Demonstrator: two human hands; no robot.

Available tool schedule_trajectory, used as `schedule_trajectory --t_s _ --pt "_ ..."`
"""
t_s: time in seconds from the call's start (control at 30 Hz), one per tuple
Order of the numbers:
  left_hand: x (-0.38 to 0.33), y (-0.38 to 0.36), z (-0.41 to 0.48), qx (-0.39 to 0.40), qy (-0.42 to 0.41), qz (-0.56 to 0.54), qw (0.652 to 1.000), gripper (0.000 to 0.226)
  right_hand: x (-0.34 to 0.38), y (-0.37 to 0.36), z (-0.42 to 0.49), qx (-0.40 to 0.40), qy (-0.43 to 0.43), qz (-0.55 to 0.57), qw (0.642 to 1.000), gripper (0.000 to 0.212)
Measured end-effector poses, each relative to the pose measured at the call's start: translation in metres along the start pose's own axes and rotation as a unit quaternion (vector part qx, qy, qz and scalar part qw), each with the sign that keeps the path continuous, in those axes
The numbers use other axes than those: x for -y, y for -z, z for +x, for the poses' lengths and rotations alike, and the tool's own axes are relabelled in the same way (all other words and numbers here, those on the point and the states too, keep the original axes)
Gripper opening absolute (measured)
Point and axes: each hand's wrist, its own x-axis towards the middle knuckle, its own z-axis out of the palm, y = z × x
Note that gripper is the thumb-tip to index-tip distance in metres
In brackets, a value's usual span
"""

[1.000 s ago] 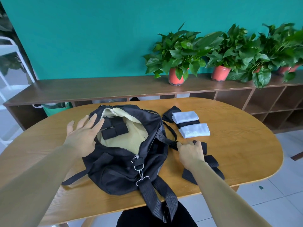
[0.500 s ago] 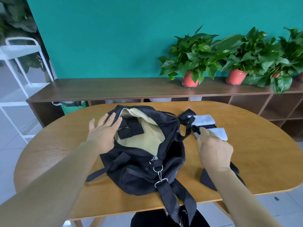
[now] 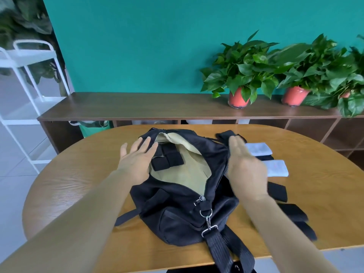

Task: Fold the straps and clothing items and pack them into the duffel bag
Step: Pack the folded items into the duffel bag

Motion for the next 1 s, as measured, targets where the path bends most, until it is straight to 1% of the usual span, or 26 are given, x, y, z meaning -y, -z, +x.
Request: schedule_trajectory --t_s 0.1,0.17,0.27,0.33,0.43,0.5,0.6,0.8,1.0 --pt "0.003 -0.004 0.005 -0.003 -0.007 0.001 1.0 0.087 0.038 -0.018 -0.002 0.055 0.07 0.035 0.995 0.066" --pt "0.006 -0.008 0.008 -0.002 -0.011 0.001 1.0 0.087 0.061 -0.03 -0.003 0.09 0.108 0.03 0.99 0.076" --pt "0.011 -0.012 0.013 -0.003 -0.016 -0.005 1.0 0.086 0.093 -0.045 0.001 0.165 0.108 0.017 0.98 0.082" --pt "0.015 -0.015 0.017 -0.011 -0.021 -0.011 1.0 0.086 0.107 -0.048 0.007 0.245 0.089 0.009 0.965 0.085" --pt "0.023 -0.018 0.024 -0.019 -0.029 -0.012 0.999 0.085 0.122 -0.067 0.007 0.33 0.115 0.027 0.936 0.076" --pt "0.028 -0.021 0.027 -0.021 -0.035 -0.018 0.999 0.084 0.129 -0.079 0.01 0.343 0.096 0.052 0.933 0.075" --pt "0.033 -0.026 0.029 -0.025 -0.044 -0.024 0.998 0.083 0.141 -0.098 0.016 0.382 0.056 0.083 0.919 0.08" --pt "0.037 -0.028 0.028 -0.031 -0.058 -0.019 0.998 0.084 0.163 -0.137 0.031 0.399 0.063 0.033 0.914 0.088" --pt "0.041 -0.03 0.028 -0.035 -0.063 -0.012 0.997 0.083 0.166 -0.152 0.04 0.428 0.048 0.014 0.903 0.082"
